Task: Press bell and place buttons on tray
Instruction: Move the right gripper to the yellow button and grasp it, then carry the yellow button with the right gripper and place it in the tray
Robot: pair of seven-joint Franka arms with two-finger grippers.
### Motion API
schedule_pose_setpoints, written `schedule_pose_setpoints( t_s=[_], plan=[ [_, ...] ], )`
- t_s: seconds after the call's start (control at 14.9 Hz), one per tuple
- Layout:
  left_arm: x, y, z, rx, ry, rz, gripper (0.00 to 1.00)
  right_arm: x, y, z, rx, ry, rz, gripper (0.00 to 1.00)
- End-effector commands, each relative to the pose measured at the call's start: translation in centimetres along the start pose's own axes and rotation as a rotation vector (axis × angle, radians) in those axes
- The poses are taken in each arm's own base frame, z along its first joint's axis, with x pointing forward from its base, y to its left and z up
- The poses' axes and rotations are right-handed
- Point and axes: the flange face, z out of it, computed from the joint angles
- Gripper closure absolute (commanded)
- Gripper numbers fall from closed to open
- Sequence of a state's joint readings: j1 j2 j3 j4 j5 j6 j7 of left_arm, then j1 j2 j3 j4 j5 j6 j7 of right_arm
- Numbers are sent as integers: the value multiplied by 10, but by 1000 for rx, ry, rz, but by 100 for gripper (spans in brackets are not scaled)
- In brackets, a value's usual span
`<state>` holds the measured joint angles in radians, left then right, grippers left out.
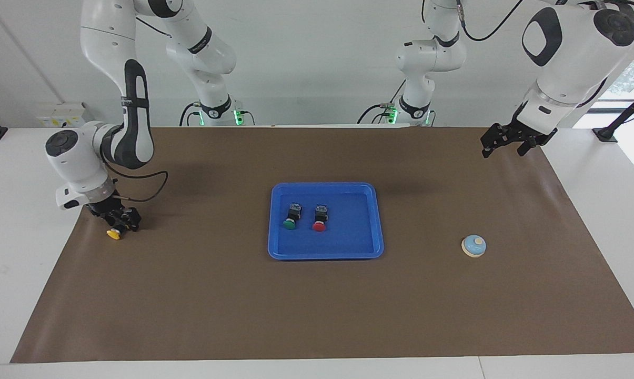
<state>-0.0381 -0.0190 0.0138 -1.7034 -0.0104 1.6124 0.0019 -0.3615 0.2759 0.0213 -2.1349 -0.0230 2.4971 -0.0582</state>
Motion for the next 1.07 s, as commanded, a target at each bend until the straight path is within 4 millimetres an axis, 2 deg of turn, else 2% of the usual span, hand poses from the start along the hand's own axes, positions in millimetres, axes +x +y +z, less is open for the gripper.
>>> schedule_pose_setpoints(
  t_s=[0.0,0.27,0.4,0.47,0.6,0.74,1.0],
  plan=[
    [-3,-2,-5,12,8,0,0,-4,-3,2,9,-15,-14,100],
    [-3,-2,-5,12,8,0,0,-2,-16,-3,15,-30,-27,100],
    [-3,-2,-5,12,8,0,0,5,-48,-16,20,-28,-42,100],
    [-3,-2,-5,12,8,0,0,11,-65,-29,20,-39,-34,100],
    [-3,-2,-5,12,8,0,0,22,-119,-58,22,-70,-16,100],
    [-3,-2,-5,12,8,0,0,25,-183,-84,18,-86,17,100],
    [-3,-2,-5,12,8,0,0,-5,-312,-129,17,-109,59,100]
  ],
)
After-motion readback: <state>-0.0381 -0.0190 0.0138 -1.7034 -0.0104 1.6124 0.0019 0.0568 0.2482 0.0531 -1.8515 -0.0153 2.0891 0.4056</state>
